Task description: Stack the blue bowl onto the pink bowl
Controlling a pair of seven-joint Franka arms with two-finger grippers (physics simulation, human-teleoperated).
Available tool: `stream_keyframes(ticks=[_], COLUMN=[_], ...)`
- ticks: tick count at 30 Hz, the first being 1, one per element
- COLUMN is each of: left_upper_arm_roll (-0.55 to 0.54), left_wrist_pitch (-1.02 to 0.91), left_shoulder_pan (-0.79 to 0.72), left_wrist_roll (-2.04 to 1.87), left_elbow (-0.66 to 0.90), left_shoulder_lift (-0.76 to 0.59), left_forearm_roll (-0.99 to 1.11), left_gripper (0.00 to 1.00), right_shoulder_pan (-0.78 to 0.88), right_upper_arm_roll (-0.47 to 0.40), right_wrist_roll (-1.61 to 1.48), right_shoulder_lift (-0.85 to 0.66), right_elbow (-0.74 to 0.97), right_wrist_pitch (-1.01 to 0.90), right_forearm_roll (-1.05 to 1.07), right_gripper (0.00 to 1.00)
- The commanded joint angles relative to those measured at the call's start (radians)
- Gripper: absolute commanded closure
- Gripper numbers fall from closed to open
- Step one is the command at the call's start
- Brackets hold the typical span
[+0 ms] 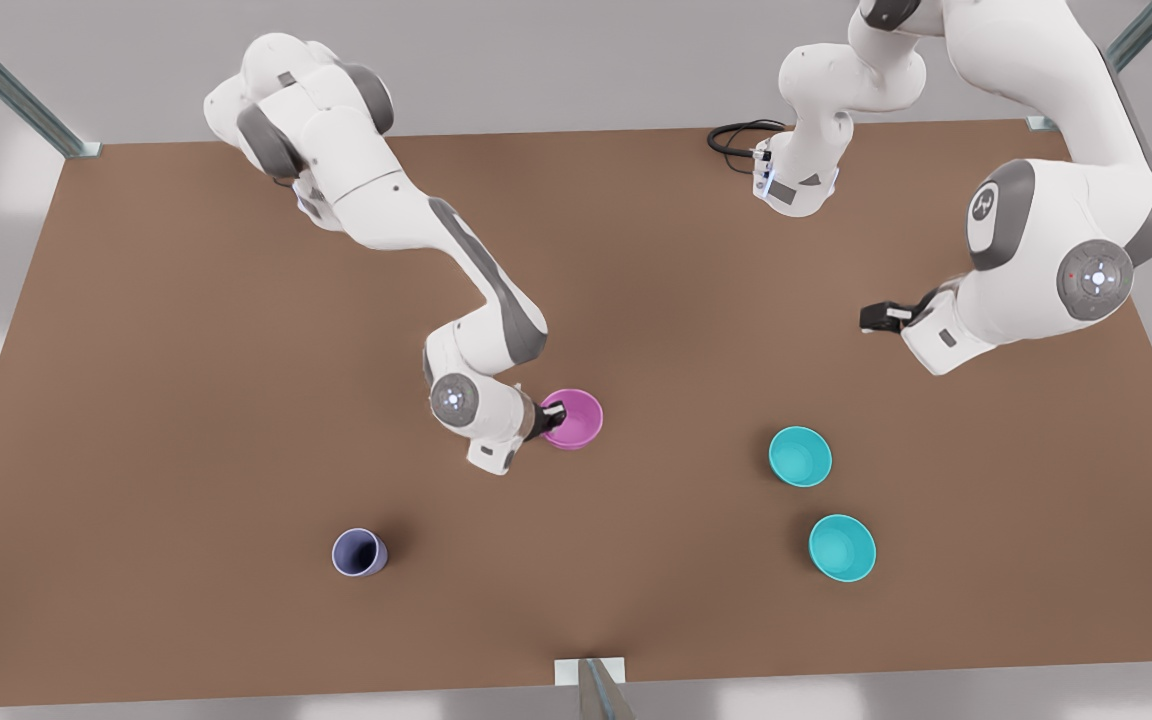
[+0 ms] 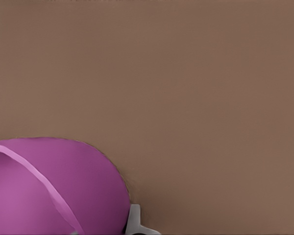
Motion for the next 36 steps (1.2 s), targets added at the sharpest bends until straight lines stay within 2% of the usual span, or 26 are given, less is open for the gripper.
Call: stream_keyframes(ticks=[1, 5, 9, 10, 13, 16, 17, 18, 19, 21, 22, 24, 27, 28, 29, 31, 32, 34, 35, 36], left_upper_arm_roll=[0.0, 0.0, -0.002, -0.002, -0.002, 0.003, 0.005, 0.005, 0.008, 0.008, 0.006, 0.006, 0.001, 0.001, 0.001, -0.011, -0.011, -0.012, -0.014, -0.014], left_wrist_pitch=[0.007, 0.007, 0.007, 0.009, 0.041, 0.274, 0.348, 0.394, 0.466, 0.599, 0.651, 0.685, 0.698, 0.698, 0.699, 0.698, 0.701, 0.701, 0.701, 0.701], left_shoulder_pan=[-0.001, -0.001, -0.005, -0.006, -0.009, 0.014, 0.046, 0.083, 0.094, 0.104, 0.101, 0.101, 0.098, 0.097, 0.095, 0.094, 0.095, 0.095, 0.095, 0.095], left_wrist_roll=[-0.001, -0.001, -0.002, -0.004, -0.009, -0.009, -0.009, -0.002, -0.001, 0.011, 0.013, 0.036, 0.034, 0.034, 0.034, 0.036, 0.036, 0.036, 0.036, 0.036], left_elbow=[0.001, 0.001, 0.001, 0.001, 0.001, 0.001, -0.001, -0.001, -0.001, -0.038, -0.072, -0.072, -0.078, -0.085, -0.121, -0.131, -0.131, -0.144, -0.144, -0.144], left_shoulder_lift=[-0.001, 0.0, 0.002, 0.016, 0.057, 0.169, 0.218, 0.259, 0.325, 0.37, 0.379, 0.422, 0.459, 0.468, 0.468, 0.477, 0.505, 0.519, 0.531, 0.533], left_forearm_roll=[-0.002, -0.001, -0.002, -0.002, -0.001, 0.01, -0.001, -0.034, -0.053, -0.096, -0.12, -0.12, -0.12, -0.122, -0.122, -0.122, -0.12, -0.12, -0.12, -0.12], left_gripper=[0.0, 0.0, 0.0, 0.0, 0.0, 0.0, 0.0, 0.0, 0.0, 0.0, 0.0, 0.0, 0.0, 0.0, 0.0, 0.0, 0.0, 0.0, 0.0, 0.06], right_shoulder_pan=[0.023, 0.047, 0.049, 0.047, 0.046, 0.043, 0.021, -0.011, -0.085, -0.183, -0.221, -0.307, -0.367, -0.398, -0.399, -0.436, -0.479, -0.487, -0.468, -0.468], right_upper_arm_roll=[0.0, 0.0, 0.0, 0.0, 0.001, 0.0, -0.002, -0.002, -0.002, -0.014, -0.054, -0.089, -0.118, -0.109, -0.092, -0.025, 0.034, 0.034, 0.03, 0.03], right_wrist_roll=[0.539, 0.532, 0.526, 0.524, 0.533, 0.535, 0.532, 0.523, 0.501, 0.452, 0.438, 0.283, 0.092, 0.073, 0.079, 0.085, 0.085, 0.084, 0.082, 0.084], right_shoulder_lift=[0.052, 0.189, 0.247, 0.247, 0.238, 0.214, 0.172, 0.116, 0.037, -0.047, -0.082, -0.142, -0.26, -0.398, -0.513, -0.62, -0.728, -0.771, -0.724, -0.713], right_elbow=[0.032, 0.122, 0.176, 0.177, 0.193, 0.191, 0.185, 0.176, 0.18, 0.182, 0.185, 0.191, 0.194, 0.136, 0.056, -0.066, -0.203, -0.252, -0.222, -0.202], right_wrist_pitch=[0.255, 0.393, 0.409, 0.409, 0.399, 0.384, 0.305, 0.16, -0.097, -0.436, -0.607, -0.791, -0.889, -0.892, -0.889, -0.84, -0.759, -0.739, -0.751, -0.766], right_forearm_roll=[0.018, 0.017, 0.017, 0.015, 0.018, 0.023, 0.021, 0.018, 0.017, 0.003, -0.078, -0.199, -0.388, -0.449, -0.477, -0.494, -0.518, -0.522, -0.532, -0.534], right_gripper=[0.79, 0.79, 0.78, 0.0, 0.0, 0.0, 0.0, 0.0, 0.0, 0.0, 0.0, 0.0, 0.0, 0.0, 0.0, 0.0, 0.0, 0.0, 0.0, 0.0])
